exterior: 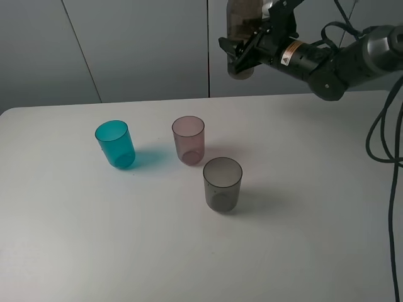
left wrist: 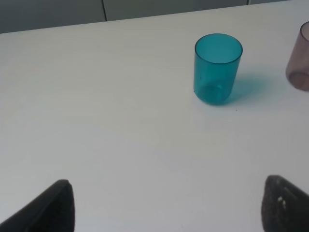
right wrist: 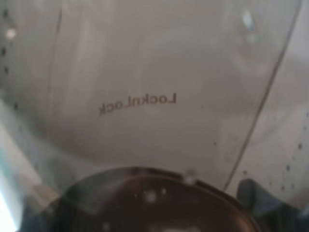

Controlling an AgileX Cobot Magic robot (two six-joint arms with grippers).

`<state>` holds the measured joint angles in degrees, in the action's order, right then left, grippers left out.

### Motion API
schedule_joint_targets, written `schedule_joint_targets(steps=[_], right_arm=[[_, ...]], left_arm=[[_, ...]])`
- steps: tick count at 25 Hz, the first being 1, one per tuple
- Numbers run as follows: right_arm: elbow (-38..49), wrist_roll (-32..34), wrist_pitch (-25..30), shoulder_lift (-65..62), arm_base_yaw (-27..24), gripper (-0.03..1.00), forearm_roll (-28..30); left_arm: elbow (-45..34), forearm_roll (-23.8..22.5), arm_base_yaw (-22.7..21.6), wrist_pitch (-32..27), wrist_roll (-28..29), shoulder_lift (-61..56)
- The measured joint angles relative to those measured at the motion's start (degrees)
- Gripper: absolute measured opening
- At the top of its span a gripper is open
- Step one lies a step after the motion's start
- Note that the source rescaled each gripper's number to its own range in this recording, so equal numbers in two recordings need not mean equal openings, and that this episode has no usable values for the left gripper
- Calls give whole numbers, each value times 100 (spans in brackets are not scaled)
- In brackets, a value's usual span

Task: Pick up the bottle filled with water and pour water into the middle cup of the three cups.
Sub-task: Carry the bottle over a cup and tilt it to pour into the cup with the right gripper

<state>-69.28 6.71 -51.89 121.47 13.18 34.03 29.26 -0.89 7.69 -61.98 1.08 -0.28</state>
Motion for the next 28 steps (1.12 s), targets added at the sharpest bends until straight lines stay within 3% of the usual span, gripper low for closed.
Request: schedule_joint_targets(steps=[10,19,28], right_arm=[[-588,-97,-260,688,0,0,587],[-678,-1315,-393,1047,0,0,1061],[-692,-1843,-847,1133,0,0,1220]], left_arm=[[0,0,0,0,0,0],[0,0,0,0,0,0],[0,0,0,0,0,0]])
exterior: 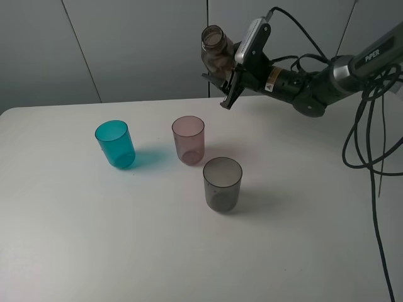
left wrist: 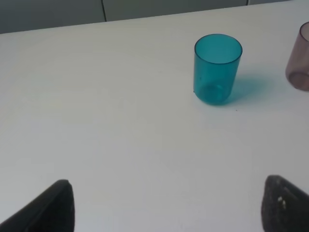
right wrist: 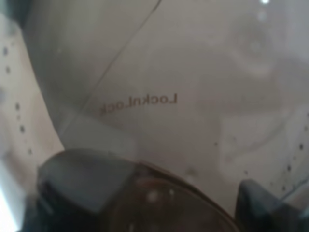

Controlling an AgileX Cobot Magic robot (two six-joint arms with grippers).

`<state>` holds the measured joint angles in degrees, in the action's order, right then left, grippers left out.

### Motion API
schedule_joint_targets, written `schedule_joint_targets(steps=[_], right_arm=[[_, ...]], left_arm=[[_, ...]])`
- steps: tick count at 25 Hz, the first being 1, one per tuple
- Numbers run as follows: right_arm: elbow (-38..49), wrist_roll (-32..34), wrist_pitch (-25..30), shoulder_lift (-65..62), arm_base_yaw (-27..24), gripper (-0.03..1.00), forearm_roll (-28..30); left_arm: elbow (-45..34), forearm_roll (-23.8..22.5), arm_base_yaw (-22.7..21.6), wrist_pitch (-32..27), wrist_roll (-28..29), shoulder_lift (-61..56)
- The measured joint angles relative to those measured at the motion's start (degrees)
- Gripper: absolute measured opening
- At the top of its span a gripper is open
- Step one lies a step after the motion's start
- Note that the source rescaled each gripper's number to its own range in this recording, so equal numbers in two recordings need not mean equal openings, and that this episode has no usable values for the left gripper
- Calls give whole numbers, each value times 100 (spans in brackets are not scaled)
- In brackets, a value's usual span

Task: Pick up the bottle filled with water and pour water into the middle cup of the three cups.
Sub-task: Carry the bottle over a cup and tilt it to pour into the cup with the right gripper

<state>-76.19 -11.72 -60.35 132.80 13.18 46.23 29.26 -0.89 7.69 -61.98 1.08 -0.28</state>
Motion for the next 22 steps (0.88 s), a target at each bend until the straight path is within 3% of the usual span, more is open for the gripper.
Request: schedule_joint_targets(steps=[22], right_arm=[[-294,-1641,95,568,135,0,56]], left_arm=[[0,0,0,0,0,0]])
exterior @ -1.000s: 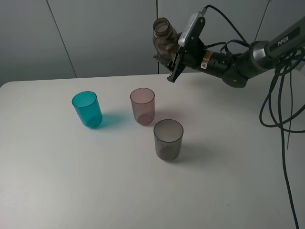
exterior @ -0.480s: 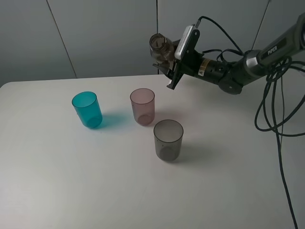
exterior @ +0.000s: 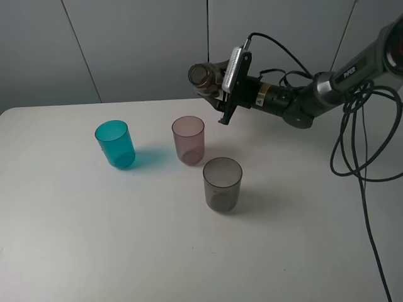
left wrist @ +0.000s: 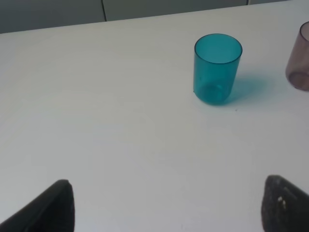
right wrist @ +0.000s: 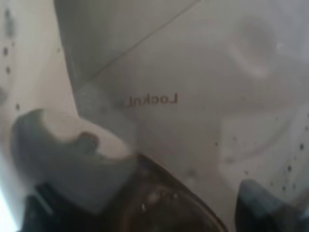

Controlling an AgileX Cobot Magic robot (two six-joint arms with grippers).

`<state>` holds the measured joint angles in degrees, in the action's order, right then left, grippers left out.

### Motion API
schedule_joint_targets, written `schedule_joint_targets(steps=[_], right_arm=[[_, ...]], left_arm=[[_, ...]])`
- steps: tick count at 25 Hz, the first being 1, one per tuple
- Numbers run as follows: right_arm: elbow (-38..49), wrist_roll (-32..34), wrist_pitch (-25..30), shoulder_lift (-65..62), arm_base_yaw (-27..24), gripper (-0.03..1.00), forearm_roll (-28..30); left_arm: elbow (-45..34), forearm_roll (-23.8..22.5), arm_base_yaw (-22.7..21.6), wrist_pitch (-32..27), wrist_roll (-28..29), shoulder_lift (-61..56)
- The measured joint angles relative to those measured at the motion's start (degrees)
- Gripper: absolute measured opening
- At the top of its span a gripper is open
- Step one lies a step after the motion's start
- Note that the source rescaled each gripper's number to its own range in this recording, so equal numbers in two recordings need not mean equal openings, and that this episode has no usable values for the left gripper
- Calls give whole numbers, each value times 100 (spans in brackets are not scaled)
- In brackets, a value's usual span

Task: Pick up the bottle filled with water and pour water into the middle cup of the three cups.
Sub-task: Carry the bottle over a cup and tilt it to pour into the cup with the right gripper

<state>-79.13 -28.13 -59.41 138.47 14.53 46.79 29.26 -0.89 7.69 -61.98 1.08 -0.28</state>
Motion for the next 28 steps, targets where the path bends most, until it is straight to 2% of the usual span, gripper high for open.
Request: schedule_joint_targets(steps=[18,28], right_arm=[[0,-1330,-16,214,50,0,27],[-129,-1805,-16,218,50,0,4]], left_arm=[[0,0,0,0,0,0],[0,0,0,0,0,0]])
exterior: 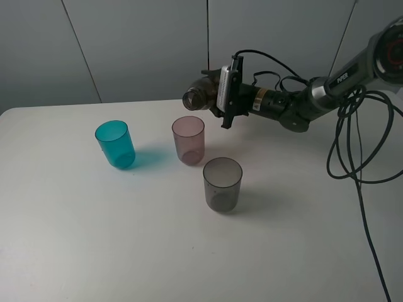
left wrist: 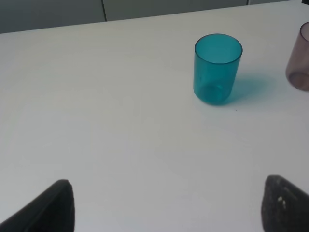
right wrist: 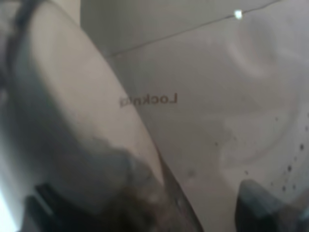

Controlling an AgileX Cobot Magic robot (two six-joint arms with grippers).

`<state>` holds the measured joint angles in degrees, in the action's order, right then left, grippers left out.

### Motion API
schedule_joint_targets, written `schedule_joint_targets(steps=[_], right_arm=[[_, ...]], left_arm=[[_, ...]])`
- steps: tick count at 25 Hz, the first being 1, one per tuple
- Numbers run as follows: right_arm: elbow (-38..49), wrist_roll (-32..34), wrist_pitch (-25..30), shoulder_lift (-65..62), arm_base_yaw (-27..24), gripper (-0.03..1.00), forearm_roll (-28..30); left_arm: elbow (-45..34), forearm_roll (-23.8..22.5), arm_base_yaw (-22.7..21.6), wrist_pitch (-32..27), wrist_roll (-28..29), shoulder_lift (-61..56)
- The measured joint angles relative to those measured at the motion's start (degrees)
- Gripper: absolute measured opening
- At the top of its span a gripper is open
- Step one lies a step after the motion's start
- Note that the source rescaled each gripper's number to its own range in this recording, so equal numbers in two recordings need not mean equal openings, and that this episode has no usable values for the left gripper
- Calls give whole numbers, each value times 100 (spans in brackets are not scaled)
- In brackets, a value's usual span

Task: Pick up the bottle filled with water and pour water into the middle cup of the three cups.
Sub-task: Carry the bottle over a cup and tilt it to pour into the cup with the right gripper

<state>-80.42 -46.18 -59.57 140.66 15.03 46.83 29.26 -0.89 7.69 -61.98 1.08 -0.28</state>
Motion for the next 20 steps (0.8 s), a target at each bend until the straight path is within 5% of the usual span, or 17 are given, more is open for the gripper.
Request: schedule_joint_targets(steps=[20], right_arm=[[-89,-984,122,0,0,0,-76]], left_arm=[[0,0,0,0,0,0]])
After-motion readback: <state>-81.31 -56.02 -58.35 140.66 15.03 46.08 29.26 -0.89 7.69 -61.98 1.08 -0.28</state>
